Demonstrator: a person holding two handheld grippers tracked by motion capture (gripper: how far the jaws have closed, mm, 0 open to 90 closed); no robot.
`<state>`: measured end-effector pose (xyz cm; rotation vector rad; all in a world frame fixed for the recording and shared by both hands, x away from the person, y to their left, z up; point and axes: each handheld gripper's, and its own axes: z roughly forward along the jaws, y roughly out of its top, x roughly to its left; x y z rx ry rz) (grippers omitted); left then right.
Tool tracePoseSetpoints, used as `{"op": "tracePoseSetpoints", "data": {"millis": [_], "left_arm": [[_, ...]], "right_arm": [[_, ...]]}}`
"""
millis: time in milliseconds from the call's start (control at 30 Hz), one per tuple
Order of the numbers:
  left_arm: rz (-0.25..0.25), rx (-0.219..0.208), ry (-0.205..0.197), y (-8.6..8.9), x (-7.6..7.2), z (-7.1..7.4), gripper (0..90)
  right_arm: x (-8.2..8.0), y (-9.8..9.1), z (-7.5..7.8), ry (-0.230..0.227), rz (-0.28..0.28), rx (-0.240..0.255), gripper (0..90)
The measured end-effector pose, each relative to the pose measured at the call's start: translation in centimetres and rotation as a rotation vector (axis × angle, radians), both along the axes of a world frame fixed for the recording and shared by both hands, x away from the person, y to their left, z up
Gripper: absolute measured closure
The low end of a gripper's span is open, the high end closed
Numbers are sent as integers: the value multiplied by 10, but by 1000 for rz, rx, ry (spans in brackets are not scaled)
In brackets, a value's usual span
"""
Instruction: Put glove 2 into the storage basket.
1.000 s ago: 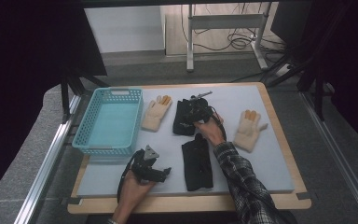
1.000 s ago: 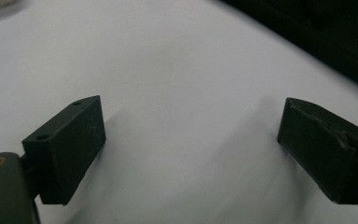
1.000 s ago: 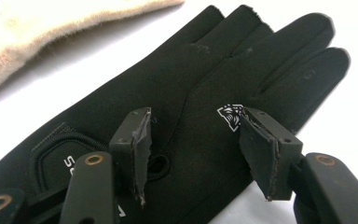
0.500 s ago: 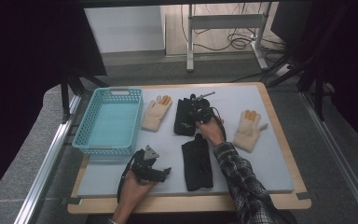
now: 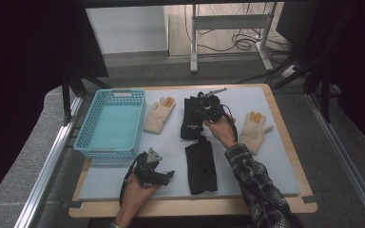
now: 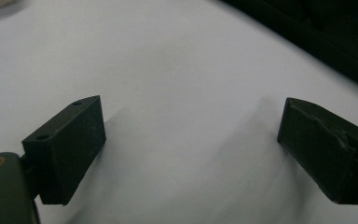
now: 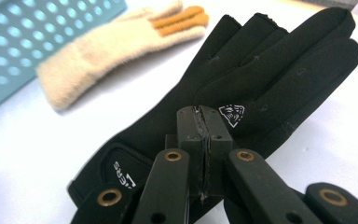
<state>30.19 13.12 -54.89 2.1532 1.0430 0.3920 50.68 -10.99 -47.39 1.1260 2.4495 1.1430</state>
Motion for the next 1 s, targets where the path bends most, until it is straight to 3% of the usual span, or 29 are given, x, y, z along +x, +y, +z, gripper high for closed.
{"op": "tracePoseSetpoints", "data": {"millis": [333,467,633,800,1000], "left_arm": [[0,-1,-2,0,0,0,79],[0,-3,-2,0,0,0,78],[1,-3,-2,0,0,0,79],[-2,0,-1,0,0,0,79],[1,-1,-1,0,0,0,79]], "right_arm": [[-26,-16,29,-1,69,57,874],[-50,-29,42,0,118,78,874],[-72,-41,48,10,143,94,874],[-109,-58,51,27,173,118,874],[-142,-63,41,49,216,113,873]]}}
